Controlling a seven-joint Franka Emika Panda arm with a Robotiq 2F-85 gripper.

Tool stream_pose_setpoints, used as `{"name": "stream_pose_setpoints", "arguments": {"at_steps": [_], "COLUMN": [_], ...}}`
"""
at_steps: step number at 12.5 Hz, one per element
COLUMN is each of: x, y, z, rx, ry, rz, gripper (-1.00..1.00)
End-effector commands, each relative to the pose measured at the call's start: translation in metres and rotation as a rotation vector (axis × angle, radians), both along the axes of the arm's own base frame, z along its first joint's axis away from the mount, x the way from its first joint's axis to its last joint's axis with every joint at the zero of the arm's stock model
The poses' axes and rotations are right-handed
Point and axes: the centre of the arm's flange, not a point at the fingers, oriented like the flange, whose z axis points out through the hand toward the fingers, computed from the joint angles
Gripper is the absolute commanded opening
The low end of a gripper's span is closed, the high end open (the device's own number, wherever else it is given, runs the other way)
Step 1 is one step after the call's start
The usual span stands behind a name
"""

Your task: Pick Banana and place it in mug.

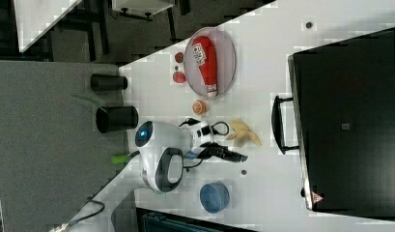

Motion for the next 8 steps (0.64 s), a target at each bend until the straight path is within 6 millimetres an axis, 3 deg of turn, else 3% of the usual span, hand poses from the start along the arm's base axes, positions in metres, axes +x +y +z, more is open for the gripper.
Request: {"name": "stream_pose_setpoints", "arguments": {"at_steps": [1,4,8], "x": [0.037,0.029,0.025], "y": [0.002,0.004,0.005], "z": [0.016,-0.017,-0.036], "rx": [0.023,0.026,0.022], "ry": [-0.190,-0.168,-0.183], "rz": [0.250,0.254,0.257], "gripper": [1.00,1.00,0.93]}}
